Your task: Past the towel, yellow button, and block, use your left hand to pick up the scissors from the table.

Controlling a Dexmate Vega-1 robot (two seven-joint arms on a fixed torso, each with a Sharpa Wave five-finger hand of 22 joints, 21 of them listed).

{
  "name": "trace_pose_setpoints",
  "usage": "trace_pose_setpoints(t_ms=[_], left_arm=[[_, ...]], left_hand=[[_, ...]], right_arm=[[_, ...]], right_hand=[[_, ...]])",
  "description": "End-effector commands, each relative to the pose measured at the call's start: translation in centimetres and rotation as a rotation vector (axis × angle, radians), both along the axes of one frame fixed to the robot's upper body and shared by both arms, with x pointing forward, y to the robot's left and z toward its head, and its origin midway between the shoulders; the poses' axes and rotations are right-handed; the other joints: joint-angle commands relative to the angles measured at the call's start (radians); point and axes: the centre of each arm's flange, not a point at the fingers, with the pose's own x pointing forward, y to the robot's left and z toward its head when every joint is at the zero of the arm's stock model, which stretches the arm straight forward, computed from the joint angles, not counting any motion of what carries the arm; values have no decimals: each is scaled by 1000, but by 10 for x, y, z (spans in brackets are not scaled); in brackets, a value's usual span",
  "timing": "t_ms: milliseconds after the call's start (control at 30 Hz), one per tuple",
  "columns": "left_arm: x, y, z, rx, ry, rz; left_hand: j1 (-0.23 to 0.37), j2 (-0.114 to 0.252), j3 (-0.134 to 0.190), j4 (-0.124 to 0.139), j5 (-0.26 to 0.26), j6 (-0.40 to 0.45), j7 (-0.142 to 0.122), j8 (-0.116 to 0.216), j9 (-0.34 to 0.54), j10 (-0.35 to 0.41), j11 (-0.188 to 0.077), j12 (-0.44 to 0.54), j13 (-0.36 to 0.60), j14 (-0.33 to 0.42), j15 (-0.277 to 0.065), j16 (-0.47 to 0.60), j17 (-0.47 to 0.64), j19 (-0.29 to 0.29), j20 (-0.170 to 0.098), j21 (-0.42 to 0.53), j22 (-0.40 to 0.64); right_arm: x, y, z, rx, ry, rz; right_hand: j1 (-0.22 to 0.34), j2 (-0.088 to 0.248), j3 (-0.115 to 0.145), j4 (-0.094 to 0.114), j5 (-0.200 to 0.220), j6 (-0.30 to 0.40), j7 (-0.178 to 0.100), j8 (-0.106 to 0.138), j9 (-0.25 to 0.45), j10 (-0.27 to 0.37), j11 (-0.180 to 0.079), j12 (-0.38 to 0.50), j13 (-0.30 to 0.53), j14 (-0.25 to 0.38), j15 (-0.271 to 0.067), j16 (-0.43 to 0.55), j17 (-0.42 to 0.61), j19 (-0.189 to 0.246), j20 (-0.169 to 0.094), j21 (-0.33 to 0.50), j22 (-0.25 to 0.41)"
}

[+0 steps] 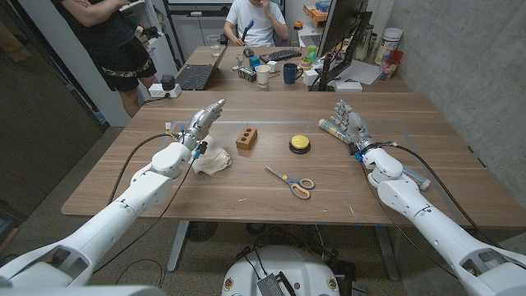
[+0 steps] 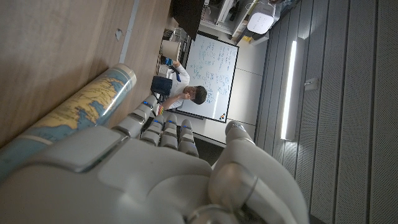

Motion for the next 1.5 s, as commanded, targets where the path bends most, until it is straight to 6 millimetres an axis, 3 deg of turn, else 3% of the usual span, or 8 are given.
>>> trace_pose_setpoints(t_ms=[33, 333, 700, 867, 1133, 1200, 1500], left_arm=[[-8, 0, 16, 155, -3, 63], [-17, 5, 34, 309, -3, 124], [-24, 2, 49, 447, -9, 190], [-30, 1, 61, 493, -35, 231], [-31, -5, 71, 584, -42, 266], [-32, -10, 74, 643, -55, 299], [-36, -20, 90, 787, -73, 348]], left_hand=[[32, 2, 6, -22, 8, 13, 5, 5, 7, -9, 3, 1, 1, -9, -20, -3, -1, -4, 25, -8, 3], [60, 2, 10, -38, 9, 14, 4, 5, 9, -16, 11, 0, 2, -16, -17, -4, 0, -4, 43, -14, 4], [96, 0, 14, -62, 10, 15, -7, 7, 11, -21, 0, 0, 3, -17, -10, -3, 0, 1, 67, -20, 6], [134, 3, 21, -83, 13, 22, -14, 11, 13, -19, -2, 3, 3, -19, -15, -2, 0, -20, 62, -35, 7], [180, 13, 32, -107, 15, 31, -34, 17, 15, -17, -9, 5, 4, -20, -21, -2, 0, -23, 66, -43, 8], [199, 18, 37, -117, 15, 30, -42, 17, 15, -20, -26, 4, 5, -21, -23, -2, 0, -23, 69, -45, 9], [260, 23, 46, -146, 13, 30, -73, 22, 20, -40, -41, -1, 6, -53, -40, -10, 0, -36, 75, -59, 11]], right_arm=[[-4, -2, 4, 6, -29, -8], [-8, -8, 14, -10, -52, -34], [-10, -5, 18, -4, -95, -64], [-9, -4, 18, -1, -92, -69], [-9, -4, 20, 12, -100, -72], [-9, -4, 21, 18, -103, -71], [-10, -2, 25, 19, -114, -75]], right_hand=[[-7, -2, -3, -1, 6, 7, -1, 5, 2, 5, 2, 3, 3, 1, 6, 7, 4, -4, -34, 1, 3], [-10, -2, -5, -2, 6, 14, -2, 8, 2, 9, 1, 5, 3, 3, 3, 8, 3, -3, -36, 2, 3], [-13, -2, -7, -5, 8, 38, -11, 16, 2, 30, -7, 12, 3, 21, -5, 13, 3, 5, -40, 5, 3], [-16, -1, -8, -4, 9, 40, -12, 16, 2, 35, -6, 14, 3, 25, -8, 14, 3, 6, -41, 6, 3], [-18, -1, -8, -4, 10, 42, -13, 15, 2, 38, -6, 14, 3, 27, -7, 13, 3, 4, -41, 5, 3], [-18, -1, -8, -5, 10, 44, -13, 16, 2, 39, -6, 15, 3, 27, -5, 12, 2, 2, -40, 4, 3], [-20, -2, -8, -5, 10, 45, -12, 15, 2, 40, -3, 14, 3, 27, -4, 12, 2, -2, -38, 3, 3]])
